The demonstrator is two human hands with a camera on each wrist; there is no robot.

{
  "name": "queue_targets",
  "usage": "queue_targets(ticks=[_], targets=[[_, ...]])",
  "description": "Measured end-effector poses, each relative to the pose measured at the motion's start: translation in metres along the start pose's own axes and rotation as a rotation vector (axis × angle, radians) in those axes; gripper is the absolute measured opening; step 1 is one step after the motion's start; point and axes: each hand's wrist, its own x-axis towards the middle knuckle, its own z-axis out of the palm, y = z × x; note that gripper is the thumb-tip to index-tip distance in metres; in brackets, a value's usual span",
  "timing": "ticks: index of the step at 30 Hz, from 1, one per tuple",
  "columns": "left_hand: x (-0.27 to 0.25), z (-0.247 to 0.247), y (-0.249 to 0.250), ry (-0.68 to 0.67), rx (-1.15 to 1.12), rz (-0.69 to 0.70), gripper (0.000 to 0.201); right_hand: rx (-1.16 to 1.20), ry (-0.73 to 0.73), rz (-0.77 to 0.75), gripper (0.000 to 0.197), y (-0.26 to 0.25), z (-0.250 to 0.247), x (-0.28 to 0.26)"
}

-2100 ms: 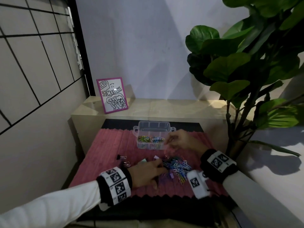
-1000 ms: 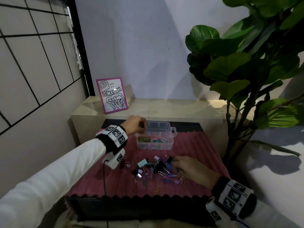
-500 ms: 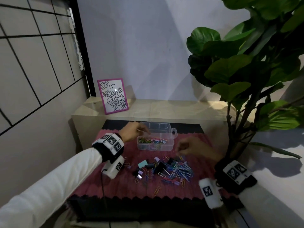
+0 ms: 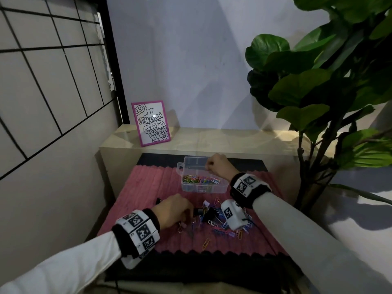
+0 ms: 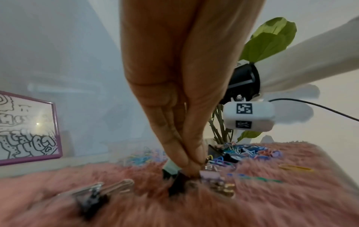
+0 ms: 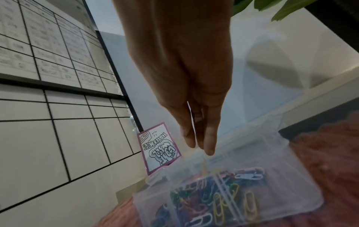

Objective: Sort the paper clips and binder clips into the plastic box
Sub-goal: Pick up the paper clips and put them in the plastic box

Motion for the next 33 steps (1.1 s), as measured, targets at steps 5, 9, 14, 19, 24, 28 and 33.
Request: queue_targets(ticks=[5,9,14,19,24,28,33], targets=[[-0.001,0.006,-0.001,-0.131,0.064,0.059,0.05,-0.136,-0.037,-0.216,0.018,-0.006,-0.016,-0.045],[0.005,0.011,0.005,-0.197,0.223,0.051,0.061,-0.162,-0.301,-0.333,0.01,-0.002,-0.012,-0.097],[0.007,0.008,0.011,-0.159,0.183,0.113,0.037,-0.424,-0.472,-0.347,0.026,0.013,0.014,-0.13],[0.008,0.01,0.014,-0.107,0.212,0.096,0.041,-0.334,-0.397,-0.373,0.011,0.025,0.02,-0.13],[0.006,0.014,0.018,-0.095,0.289,0.097,0.053,0.078,-0.412,-0.217,0.009,0.034,0.005,-0.118],[0.004,0.014,0.012,-0.122,0.232,0.131,0.022,0.38,-0.307,-0.14,0.005,0.032,-0.015,-0.107],[0.005,0.012,0.01,-0.095,0.272,0.156,0.017,0.393,-0.123,-0.102,0.008,0.018,-0.028,-0.061]])
